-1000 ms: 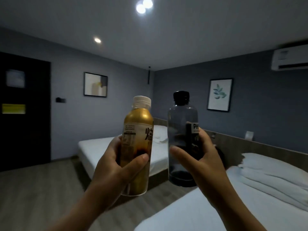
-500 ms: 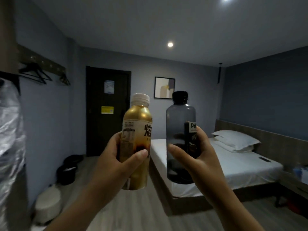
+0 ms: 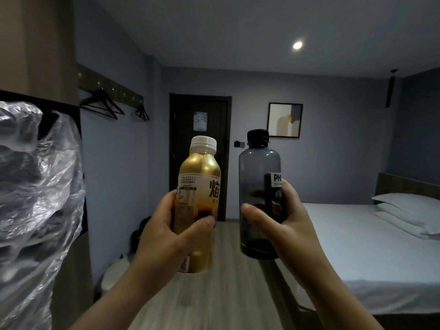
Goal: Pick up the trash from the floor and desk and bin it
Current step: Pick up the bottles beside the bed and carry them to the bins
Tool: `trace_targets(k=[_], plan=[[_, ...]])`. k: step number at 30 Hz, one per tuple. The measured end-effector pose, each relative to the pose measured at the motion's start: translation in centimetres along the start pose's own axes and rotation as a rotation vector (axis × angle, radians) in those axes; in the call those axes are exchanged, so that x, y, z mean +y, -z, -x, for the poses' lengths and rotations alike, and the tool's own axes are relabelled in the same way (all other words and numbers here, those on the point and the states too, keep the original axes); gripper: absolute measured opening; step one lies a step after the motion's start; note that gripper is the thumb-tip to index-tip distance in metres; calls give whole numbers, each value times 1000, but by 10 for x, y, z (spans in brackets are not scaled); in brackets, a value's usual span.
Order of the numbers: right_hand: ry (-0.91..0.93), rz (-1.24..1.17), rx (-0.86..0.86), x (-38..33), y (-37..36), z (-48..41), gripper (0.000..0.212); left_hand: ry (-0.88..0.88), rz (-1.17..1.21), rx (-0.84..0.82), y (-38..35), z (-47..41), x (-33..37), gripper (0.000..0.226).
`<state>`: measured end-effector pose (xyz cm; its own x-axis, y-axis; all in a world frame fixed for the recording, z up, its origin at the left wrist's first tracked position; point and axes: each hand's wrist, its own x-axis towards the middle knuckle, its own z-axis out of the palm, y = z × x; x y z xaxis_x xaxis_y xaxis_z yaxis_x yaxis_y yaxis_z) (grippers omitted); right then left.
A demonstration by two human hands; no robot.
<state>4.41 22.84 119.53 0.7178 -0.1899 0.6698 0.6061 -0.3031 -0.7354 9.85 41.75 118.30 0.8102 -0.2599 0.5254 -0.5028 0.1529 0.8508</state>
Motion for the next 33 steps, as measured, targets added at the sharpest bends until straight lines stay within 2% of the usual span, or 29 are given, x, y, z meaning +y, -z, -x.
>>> trace_targets(k=[4,12,18,26,33], plan=[[1,-48,-33,49,13,-56,59,-4,-35,45,-15,-54,-27,51],[-28,-93,-134,143,-1,-156,61,24,-104,194,-4,-144,-93,64],[-37,-111,-186,211,-53,-226,54,25,-145,242,37,-215,-153,65],[-42,-99,-201,291,-153,-337,67,11,-195,285,129,-336,-218,66],[-73,-106,-185,359,-215,-416,67,30,-227,276,185,-430,-277,59]])
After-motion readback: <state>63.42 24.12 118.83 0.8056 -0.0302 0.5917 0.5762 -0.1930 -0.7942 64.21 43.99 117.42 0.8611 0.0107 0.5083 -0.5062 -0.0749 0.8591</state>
